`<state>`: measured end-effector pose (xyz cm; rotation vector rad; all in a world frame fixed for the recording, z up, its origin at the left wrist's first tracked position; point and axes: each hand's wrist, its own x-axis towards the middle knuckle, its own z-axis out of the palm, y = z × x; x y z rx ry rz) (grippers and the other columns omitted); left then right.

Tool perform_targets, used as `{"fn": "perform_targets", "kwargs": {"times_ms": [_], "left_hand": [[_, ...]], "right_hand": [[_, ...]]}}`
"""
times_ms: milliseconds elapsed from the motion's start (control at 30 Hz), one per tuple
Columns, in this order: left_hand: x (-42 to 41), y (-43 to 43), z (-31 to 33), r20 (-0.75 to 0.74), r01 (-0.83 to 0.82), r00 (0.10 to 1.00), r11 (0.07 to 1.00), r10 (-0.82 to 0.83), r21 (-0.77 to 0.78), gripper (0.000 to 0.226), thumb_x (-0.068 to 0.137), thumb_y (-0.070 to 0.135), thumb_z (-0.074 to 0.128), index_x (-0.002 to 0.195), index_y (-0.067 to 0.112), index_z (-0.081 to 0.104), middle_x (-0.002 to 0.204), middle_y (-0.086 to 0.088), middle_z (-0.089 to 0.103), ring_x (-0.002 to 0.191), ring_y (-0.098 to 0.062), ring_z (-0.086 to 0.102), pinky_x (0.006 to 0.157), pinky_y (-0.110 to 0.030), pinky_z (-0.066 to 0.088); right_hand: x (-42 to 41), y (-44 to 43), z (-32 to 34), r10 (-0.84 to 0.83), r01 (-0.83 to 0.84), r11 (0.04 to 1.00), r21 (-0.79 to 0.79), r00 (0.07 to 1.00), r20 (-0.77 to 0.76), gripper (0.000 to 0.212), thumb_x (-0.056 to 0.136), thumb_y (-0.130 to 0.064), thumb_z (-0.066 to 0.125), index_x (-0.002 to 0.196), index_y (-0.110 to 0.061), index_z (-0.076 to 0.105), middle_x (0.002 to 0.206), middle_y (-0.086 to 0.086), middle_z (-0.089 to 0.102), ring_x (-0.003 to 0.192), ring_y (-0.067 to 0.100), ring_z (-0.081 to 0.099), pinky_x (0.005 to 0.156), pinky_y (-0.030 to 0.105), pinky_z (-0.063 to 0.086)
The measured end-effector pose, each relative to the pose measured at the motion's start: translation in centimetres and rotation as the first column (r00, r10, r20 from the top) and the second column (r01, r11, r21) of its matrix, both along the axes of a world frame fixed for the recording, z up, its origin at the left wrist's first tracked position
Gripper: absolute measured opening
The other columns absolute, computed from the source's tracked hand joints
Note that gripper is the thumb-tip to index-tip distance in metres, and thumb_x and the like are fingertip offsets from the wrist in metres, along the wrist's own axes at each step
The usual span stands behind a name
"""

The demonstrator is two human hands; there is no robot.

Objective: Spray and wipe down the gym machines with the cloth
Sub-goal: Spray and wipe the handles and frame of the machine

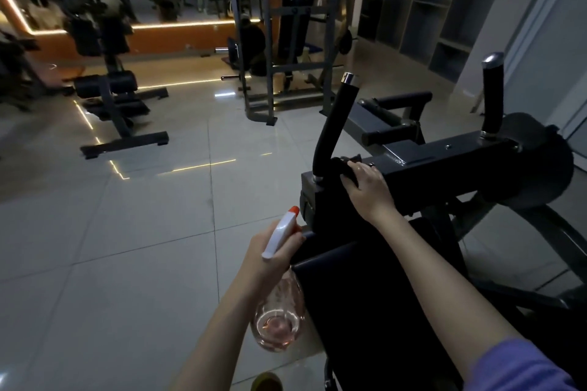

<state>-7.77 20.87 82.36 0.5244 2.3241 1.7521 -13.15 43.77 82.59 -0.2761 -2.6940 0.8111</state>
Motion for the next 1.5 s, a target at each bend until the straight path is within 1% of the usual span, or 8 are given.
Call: {"fn": "perform_targets", "kwargs": {"times_ms": [133,400,700,867,1000,1133,1333,1500], "left_hand": [[-2.1,0.6,0.0,0.068,0.078,0.994,0.994,-0.084,0.077,0.022,0.092,0.029,0.059,0.088,0.008,0.063,0.079,-0.005,0.066,0.07,-0.002,0.061,0.065,-0.013,0.046],[-7.6,0.3,-0.4,0.168,0.066,0.98,0.972,-0.106,0.225,0.03,0.091,0.032,0.061,0.08,0.005,0.064,0.068,-0.008,0.061,0.063,-0.018,0.059,0.055,-0.023,0.044],[-12.9,-1.5,0.8,0.141,0.244,0.95,0.944,-0.279,0.222,0.042,0.093,0.035,0.058,0.088,-0.007,0.062,0.078,-0.021,0.064,0.066,-0.019,0.059,0.065,-0.033,0.044],[-14.7,-1.5,1.7,0.157,0.31,0.922,0.918,-0.354,0.248,0.044,0.084,0.045,0.057,0.085,0.002,0.065,0.074,-0.018,0.064,0.064,-0.017,0.059,0.061,-0.029,0.043],[-15.4,-0.4,4.0,0.079,0.387,0.906,0.889,-0.417,0.245,0.022,0.094,0.034,0.057,0.082,0.017,0.064,0.074,-0.013,0.063,0.063,-0.01,0.055,0.059,-0.022,0.042],[-16.5,0.8,6.2,0.024,0.395,0.907,0.87,-0.42,0.293,0.031,0.09,0.034,0.057,0.079,0.005,0.063,0.07,-0.015,0.062,0.061,-0.019,0.059,0.058,-0.026,0.043],[-16.9,2.3,8.4,-0.081,0.405,0.914,0.877,-0.398,0.259,0.043,0.079,0.049,0.056,0.086,0.007,0.065,0.082,-0.018,0.069,0.078,-0.038,0.063,0.068,-0.036,0.046],[-16.2,3.5,10.3,-0.098,0.37,0.929,0.879,-0.358,0.302,0.04,0.072,0.047,0.06,0.077,0.007,0.064,0.07,-0.017,0.064,0.066,-0.033,0.059,0.067,-0.046,0.045]], "right_hand": [[-0.3,0.9,0.5,0.023,-0.022,0.999,-0.034,0.999,0.045,0.034,0.098,-0.026,0.044,0.126,-0.01,0.056,0.127,0.007,0.057,0.123,0.024,0.045,0.106,0.035,0.027],[-1.1,-0.1,0.4,-0.144,0.146,0.976,-0.162,0.989,0.022,0.024,0.097,-0.021,0.047,0.104,-0.005,0.063,0.102,0.011,0.062,0.106,0.028,0.052,0.093,0.038,0.037],[-1.1,-2.6,0.8,-0.341,0.329,0.888,-0.32,0.94,0.021,0.029,0.099,-0.023,0.044,0.118,-0.008,0.06,0.123,0.012,0.056,0.131,0.023,0.033,0.09,0.018,0.022],[-1.6,-3.3,0.8,-0.418,0.403,0.855,-0.326,0.908,0.028,0.028,0.099,-0.022,0.044,0.116,-0.007,0.06,0.115,0.012,0.053,0.123,0.025,0.04,0.078,0.014,0.023],[-1.8,-3.4,0.9,-0.435,0.42,0.847,-0.325,0.9,0.031,0.028,0.099,-0.02,0.044,0.117,-0.004,0.059,0.124,0.016,0.054,0.13,0.027,0.034,0.087,0.018,0.024],[-1.8,-3.6,0.9,-0.438,0.422,0.848,-0.322,0.899,0.025,0.027,0.098,-0.019,0.045,0.114,-0.002,0.06,0.122,0.016,0.056,0.128,0.027,0.035,0.09,0.022,0.025],[-1.7,-3.1,0.3,-0.412,0.39,0.882,-0.263,0.911,-0.031,0.025,0.098,-0.02,0.047,0.109,-0.003,0.062,0.11,0.007,0.058,0.121,0.028,0.042,0.104,0.029,0.027],[-1.6,-2.4,-0.6,-0.397,0.376,0.893,-0.248,0.917,-0.035,0.033,0.098,-0.026,0.045,0.124,-0.01,0.056,0.133,0.006,0.052,0.135,0.024,0.029,0.115,0.037,0.018]]}}
